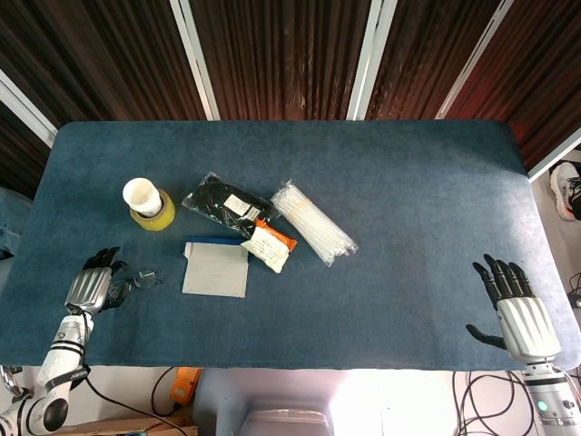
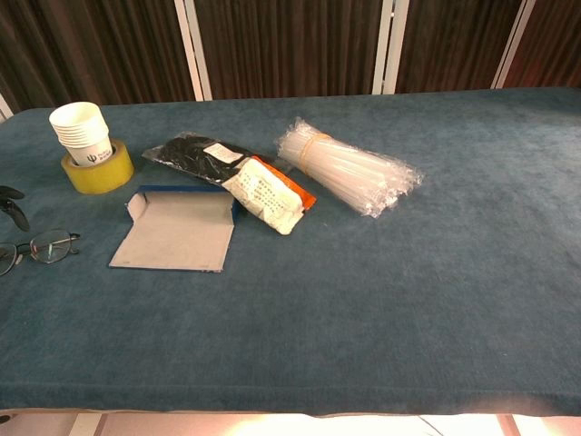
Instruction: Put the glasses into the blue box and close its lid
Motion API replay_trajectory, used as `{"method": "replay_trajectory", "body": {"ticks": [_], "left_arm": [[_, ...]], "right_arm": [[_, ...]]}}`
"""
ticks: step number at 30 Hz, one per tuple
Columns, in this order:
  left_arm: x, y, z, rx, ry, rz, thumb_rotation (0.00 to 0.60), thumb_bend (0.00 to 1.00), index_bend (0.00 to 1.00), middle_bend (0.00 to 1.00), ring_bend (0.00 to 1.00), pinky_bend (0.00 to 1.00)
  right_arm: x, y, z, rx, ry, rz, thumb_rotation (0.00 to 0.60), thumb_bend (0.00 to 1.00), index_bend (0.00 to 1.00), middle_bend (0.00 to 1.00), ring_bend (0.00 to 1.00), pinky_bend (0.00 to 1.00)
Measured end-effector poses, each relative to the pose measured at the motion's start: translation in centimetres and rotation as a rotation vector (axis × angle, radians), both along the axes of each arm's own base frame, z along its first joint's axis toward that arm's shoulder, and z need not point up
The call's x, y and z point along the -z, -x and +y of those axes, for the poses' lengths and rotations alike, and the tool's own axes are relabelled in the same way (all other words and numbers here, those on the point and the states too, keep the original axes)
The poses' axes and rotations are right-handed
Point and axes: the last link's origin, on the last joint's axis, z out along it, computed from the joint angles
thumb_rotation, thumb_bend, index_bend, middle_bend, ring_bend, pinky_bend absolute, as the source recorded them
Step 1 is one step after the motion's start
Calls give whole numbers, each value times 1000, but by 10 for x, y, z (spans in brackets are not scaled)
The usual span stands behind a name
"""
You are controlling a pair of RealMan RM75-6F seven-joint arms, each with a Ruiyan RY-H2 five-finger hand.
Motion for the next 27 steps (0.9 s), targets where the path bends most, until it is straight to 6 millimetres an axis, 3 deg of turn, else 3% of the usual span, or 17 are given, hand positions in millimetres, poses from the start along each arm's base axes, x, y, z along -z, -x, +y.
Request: {"method": "replay_trajectory", "body": {"ticks": [19,27], "left_arm": [[17,-8,5,-14,18,13,600,395,397,75,16,144],[18,-1,11,-41,-5,37,600,395,459,95,23,152]], "right_arm": [[-2,2,1,8,-8,2,600,271,0,0,0,0],[-3,2,3,9,-16,2,600,272,0,0,0,0]]}}
